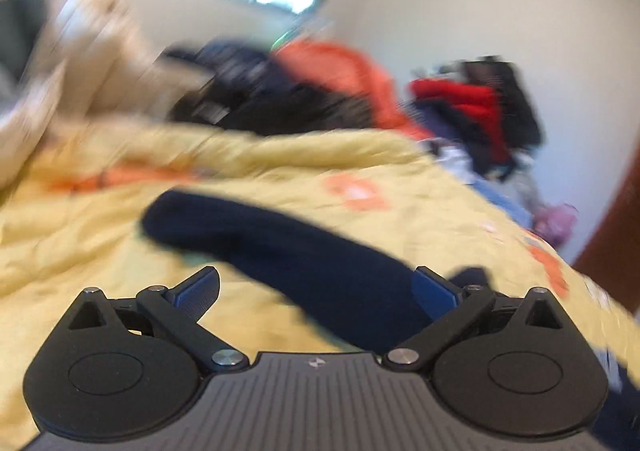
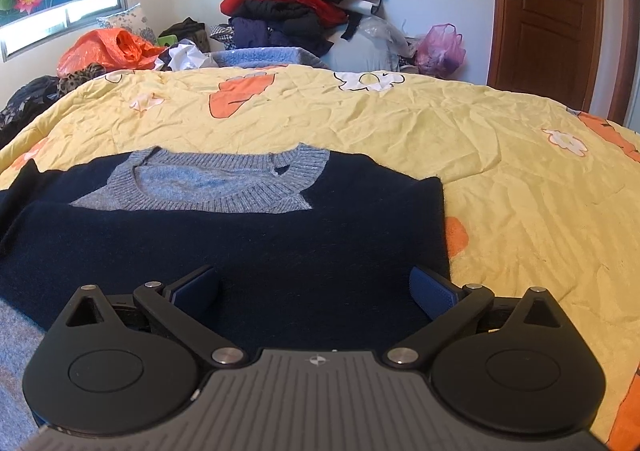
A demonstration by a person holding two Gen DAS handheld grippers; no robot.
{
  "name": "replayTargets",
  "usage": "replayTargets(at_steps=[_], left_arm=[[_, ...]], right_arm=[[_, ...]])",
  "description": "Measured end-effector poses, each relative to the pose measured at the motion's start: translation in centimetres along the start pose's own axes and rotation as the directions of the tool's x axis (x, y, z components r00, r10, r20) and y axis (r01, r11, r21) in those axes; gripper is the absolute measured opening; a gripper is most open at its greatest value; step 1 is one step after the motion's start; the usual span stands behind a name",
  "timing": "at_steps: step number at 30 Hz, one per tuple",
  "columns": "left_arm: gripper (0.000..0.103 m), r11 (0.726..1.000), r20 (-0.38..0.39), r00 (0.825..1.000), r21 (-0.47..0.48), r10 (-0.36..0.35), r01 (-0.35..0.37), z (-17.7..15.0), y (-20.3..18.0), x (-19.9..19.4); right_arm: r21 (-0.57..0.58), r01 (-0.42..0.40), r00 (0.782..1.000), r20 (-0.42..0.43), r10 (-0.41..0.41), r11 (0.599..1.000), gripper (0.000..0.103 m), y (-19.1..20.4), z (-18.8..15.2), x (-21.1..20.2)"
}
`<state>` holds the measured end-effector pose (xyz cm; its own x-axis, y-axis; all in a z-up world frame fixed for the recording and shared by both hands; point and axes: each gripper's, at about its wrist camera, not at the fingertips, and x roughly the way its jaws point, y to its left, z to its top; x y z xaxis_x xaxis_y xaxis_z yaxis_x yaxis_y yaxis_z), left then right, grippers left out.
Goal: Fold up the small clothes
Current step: 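Grasp the other navy sleeve with the left gripper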
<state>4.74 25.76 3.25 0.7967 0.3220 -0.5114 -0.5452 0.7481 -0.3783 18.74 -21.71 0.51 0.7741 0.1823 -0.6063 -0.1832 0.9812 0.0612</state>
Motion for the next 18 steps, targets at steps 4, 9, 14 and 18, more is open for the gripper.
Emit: replayTargets(at_steps=[4,9,14,18], left_arm=[[0.103,0.948,-0.093,0.996,-0.315,0.008,-0.037,2.7,6.6,3.2],[0.102,0.923,-0.036,0.997,-0.378,0.063,-0.072,4.2,7.9,4.7],[0.032,0.933,-0.051,0.987,-0.319,0.155,-0.164,4.4,7.7,6.0],[0.026,0.950,-0.045,0.986,-0.264,0.162,-0.168,4.4,7.8,6.1]], right_arm=[[-0.003,0.003,1.000,0.000,-0.003,1.000,0.103,0.0,0.0,0.0],[-0.005,0.004,1.000,0.000,-0.004,1.000,0.102,0.1,0.0,-0.1],[-0.005,0.004,1.000,0.000,-0.004,1.000,0.103,0.1,0.0,-0.1],[-0.004,0.003,1.000,0.000,-0.003,1.000,0.103,0.0,0.0,-0.1]])
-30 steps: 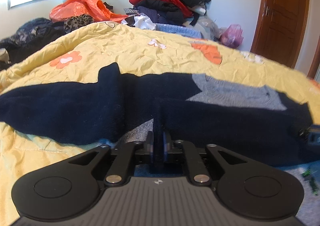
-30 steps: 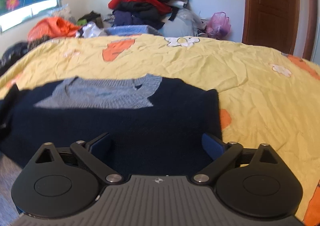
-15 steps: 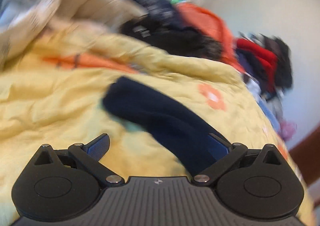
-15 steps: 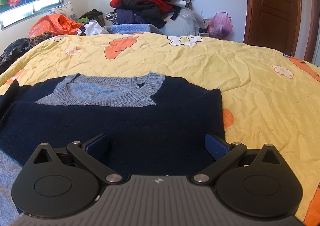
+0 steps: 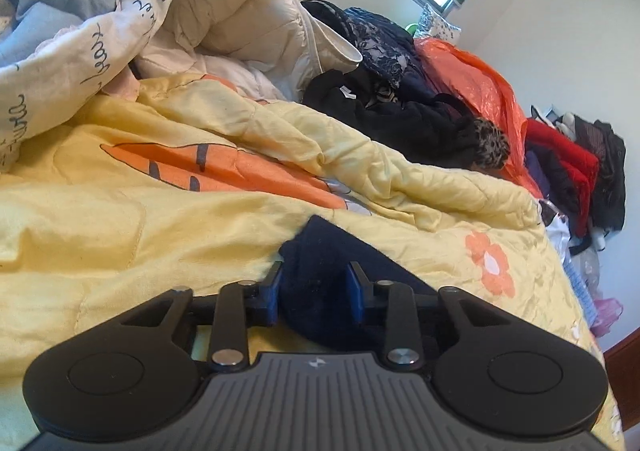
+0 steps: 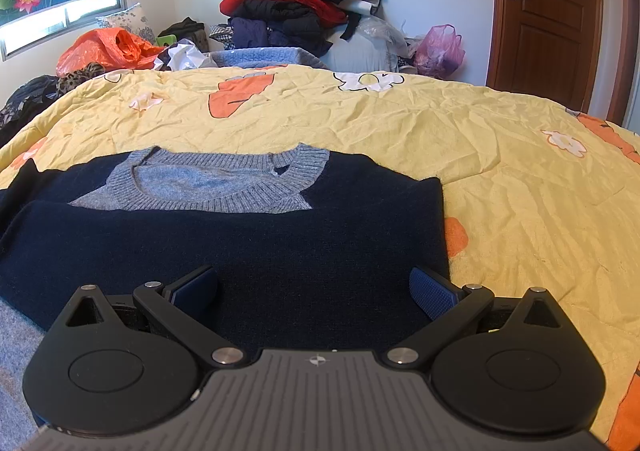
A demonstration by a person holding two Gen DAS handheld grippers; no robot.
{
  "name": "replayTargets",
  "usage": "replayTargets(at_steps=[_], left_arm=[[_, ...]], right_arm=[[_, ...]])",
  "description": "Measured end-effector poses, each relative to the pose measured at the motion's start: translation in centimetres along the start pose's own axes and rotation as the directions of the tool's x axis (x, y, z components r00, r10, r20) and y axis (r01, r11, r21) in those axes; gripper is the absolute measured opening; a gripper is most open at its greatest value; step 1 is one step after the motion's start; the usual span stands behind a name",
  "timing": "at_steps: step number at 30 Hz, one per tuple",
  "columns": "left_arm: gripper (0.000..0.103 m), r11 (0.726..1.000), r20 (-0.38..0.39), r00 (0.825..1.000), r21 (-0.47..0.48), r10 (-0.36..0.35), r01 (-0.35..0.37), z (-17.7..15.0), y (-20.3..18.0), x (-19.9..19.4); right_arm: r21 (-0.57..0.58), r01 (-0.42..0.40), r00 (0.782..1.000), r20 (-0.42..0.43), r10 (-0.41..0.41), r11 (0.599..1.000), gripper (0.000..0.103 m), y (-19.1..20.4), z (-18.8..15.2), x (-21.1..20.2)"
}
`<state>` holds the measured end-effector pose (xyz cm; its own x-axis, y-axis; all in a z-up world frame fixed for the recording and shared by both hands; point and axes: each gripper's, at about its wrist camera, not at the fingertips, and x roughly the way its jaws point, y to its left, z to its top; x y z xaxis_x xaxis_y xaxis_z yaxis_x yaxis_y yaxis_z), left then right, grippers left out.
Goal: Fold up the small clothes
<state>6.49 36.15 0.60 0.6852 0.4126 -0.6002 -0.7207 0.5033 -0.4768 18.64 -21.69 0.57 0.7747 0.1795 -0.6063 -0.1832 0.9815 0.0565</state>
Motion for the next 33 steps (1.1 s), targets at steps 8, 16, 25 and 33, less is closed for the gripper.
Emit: replayTargets(at_steps=[8,16,25,33], left_arm=[[0.007,0.990,0.096,0.988,0.072,-0.124,0.118,-1.4,-4.9,-4.6],[0.007,0.756,-0.063,0.873,0.473,-0.483,0.453,-15.2,-19.6,-12.4],[0.007,0.652,-0.303,0.843,0.536,-0.444,0.536,-25.9,-22.0,-11.1],[0.007,0.651,-0.282,0.821,0.504,-0.497,0.568,-25.7,-20.7,-11.6]], right_arm=[[0.000,0.000,1.000,0.000,0.000,1.000,0.103,0.0,0.0,0.0],[0.020,-0.016,1.000,0.008,0.016,1.000,0.103,-0.2,0.1,-0.2],[0.082,-0.069,0.997,0.031,0.066,0.994,0.103,-1.2,0.0,-0.5],[0.063,-0.046,0.999,-0.004,0.046,0.997,0.093,-0.4,0.9,-0.7]])
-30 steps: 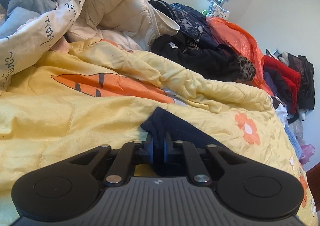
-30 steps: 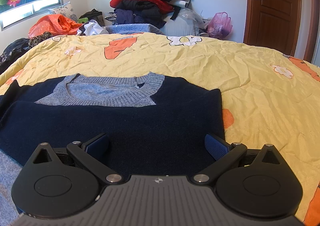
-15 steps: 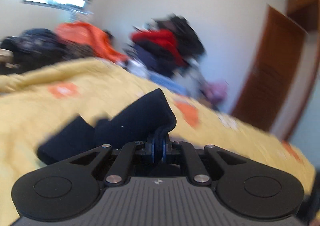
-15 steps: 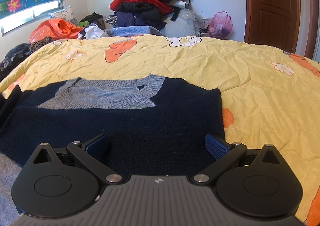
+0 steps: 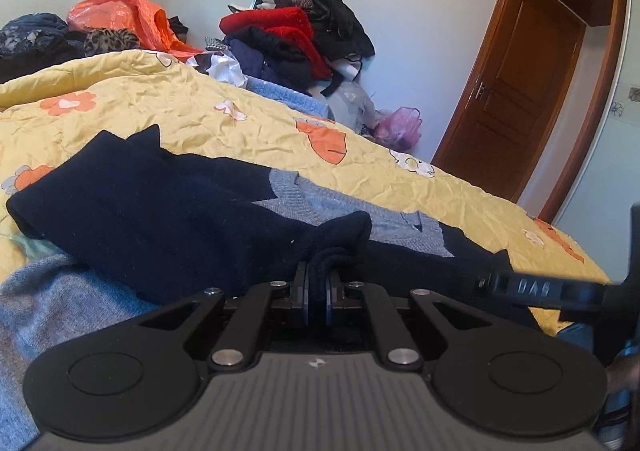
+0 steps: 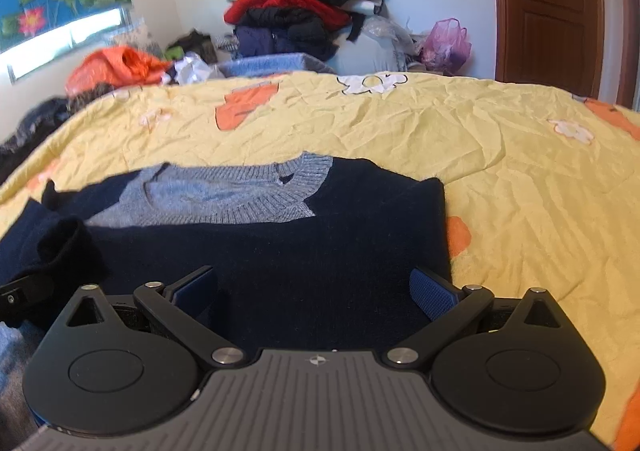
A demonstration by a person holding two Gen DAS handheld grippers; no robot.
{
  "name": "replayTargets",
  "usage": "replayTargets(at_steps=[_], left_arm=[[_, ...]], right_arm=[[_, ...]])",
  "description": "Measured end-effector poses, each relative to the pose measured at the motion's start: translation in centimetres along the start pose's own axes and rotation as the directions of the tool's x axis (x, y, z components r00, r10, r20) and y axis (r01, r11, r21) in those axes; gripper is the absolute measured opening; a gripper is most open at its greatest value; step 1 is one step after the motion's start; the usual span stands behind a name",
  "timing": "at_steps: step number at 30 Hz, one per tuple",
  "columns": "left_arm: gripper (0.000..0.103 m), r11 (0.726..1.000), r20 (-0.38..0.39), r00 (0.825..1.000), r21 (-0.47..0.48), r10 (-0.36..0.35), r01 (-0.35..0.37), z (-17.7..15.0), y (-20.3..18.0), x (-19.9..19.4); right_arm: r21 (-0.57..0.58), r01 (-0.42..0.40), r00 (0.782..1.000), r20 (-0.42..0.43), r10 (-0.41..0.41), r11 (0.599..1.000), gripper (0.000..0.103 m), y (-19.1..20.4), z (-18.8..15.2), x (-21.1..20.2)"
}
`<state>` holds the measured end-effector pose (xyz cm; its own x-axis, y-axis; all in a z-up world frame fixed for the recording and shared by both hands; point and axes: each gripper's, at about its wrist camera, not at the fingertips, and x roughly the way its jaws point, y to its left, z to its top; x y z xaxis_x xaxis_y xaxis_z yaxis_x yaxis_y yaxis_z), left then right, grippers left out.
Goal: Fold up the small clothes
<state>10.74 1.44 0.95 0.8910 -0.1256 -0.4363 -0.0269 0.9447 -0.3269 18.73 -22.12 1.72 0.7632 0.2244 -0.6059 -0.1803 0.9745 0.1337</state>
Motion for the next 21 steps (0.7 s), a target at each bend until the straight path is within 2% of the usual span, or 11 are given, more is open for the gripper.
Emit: replayTargets(at_steps=[1,3,6,10,13,14,15,16,18,20,21], left_arm=[[0.007,1.000,0.007,1.000,-0.004,-0.004,0.004,0.0,0.1,-0.1],[0.007,1.000,0.012,1.000,-0.010,-0.012,0.012,0.0,0.2,-0.2],[0.007,1.000,0.011,1.000,-0.013,-0.027,0.027,0.1,0.3,-0.2],[0.007,0.999,0.020,0.999,-0.012,-0.036,0.036,0.0,0.3,-0.4],[0.007,0.999,0.021,0.999,-0.011,-0.039,0.039,0.1,0.2,-0.4],[0.007,0.999,0.018,0.999,-0.011,-0.041,0.042,0.1,0.2,-0.4],[0.008,0.999,0.011,0.999,-0.012,-0.044,0.044,0.0,0.2,-0.3],[0.013,0.999,0.009,0.999,-0.015,-0.045,0.045,0.0,0.2,-0.3],[0.026,0.996,0.003,0.997,-0.032,-0.084,0.084,0.1,0.5,-0.3],[0.077,0.995,0.027,0.996,-0.049,-0.088,0.089,0.1,0.8,-0.6],[0.088,0.994,0.059,0.995,-0.058,-0.085,0.088,0.1,0.9,-1.0]], right_arm=[[0.028,-0.021,1.000,0.003,0.021,0.999,0.090,0.4,0.5,-0.6],[0.121,-0.191,0.982,0.032,0.188,0.974,0.092,1.1,1.5,-2.1],[0.225,-0.391,0.912,-0.036,0.409,0.892,0.094,3.3,3.1,-1.4],[0.407,-0.453,0.810,-0.184,0.557,0.793,0.090,5.6,3.8,3.0],[0.436,-0.451,0.777,-0.239,0.583,0.779,0.079,7.2,3.7,5.0],[0.443,-0.454,0.770,-0.242,0.590,0.773,0.068,7.7,3.6,5.3],[0.456,-0.466,0.754,-0.243,0.610,0.758,0.045,7.9,3.4,5.6],[0.473,-0.478,0.733,-0.249,0.633,0.740,0.034,8.1,3.4,5.9],[0.463,-0.476,0.741,-0.246,0.624,0.748,0.026,8.2,3.6,5.6],[0.456,-0.485,0.749,-0.224,0.624,0.746,0.021,7.9,4.1,5.2],[0.454,-0.488,0.755,-0.210,0.622,0.746,0.020,7.2,4.5,4.8]])
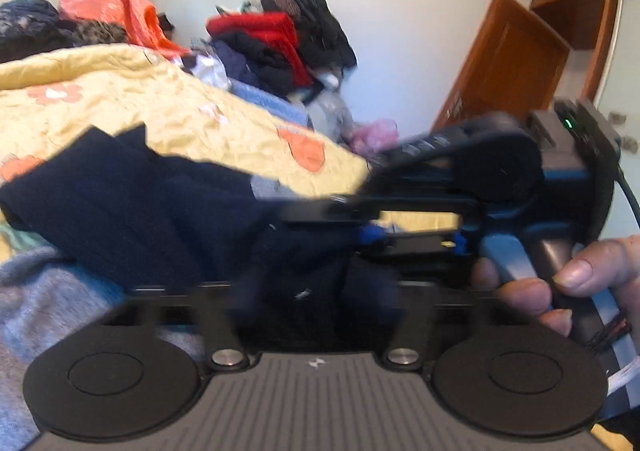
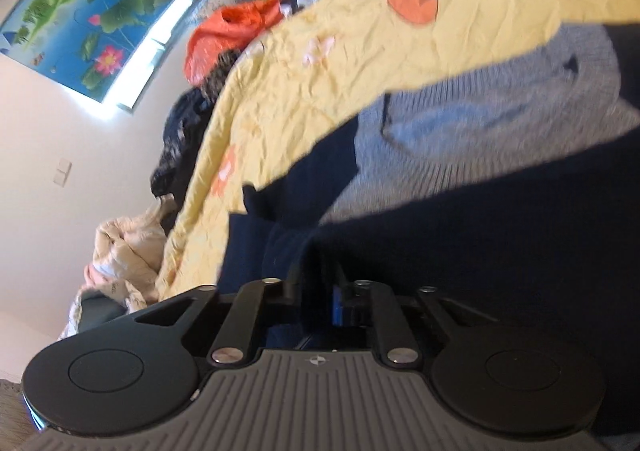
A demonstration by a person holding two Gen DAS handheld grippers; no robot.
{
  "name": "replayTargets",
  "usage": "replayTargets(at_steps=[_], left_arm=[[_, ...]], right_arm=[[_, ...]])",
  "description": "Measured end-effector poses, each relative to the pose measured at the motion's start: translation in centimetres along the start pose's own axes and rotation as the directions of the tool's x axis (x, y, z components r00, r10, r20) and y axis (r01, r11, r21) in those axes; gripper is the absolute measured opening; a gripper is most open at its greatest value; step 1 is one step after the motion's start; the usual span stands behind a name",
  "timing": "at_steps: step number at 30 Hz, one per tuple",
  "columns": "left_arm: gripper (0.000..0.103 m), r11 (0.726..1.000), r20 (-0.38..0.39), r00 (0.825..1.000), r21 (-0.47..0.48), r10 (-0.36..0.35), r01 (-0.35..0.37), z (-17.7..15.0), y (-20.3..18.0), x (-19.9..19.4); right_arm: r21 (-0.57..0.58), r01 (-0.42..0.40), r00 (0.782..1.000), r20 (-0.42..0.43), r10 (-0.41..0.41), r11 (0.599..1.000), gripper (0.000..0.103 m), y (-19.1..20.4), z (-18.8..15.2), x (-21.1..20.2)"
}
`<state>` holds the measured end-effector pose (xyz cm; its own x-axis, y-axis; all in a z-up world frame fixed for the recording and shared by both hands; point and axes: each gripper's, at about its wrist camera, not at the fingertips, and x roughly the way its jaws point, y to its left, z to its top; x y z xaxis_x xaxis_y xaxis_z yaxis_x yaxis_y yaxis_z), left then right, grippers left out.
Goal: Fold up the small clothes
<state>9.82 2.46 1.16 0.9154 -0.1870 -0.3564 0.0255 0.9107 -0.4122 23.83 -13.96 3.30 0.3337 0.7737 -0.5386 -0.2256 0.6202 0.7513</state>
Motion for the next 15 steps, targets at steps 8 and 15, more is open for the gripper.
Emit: replayTargets(at_steps=[8,15], left_arm=[[0.097,0.998,0.057,0.998,-0.059,0.010,-0.006,0.2,0.8,-0.6],[0.097,0.990,0.084,0.995,-0.130,0.060,-0.049,0.4,1.8,-1.0]], right_arm=[[0.026,0.031,0.992,0.118,-0.034,0.999,0.017,-3.4,2.5,-7.8],[0.122,0.009,0.999,0.045,-0.015,0.993,0.075,-5.9,0.5,-6.6]])
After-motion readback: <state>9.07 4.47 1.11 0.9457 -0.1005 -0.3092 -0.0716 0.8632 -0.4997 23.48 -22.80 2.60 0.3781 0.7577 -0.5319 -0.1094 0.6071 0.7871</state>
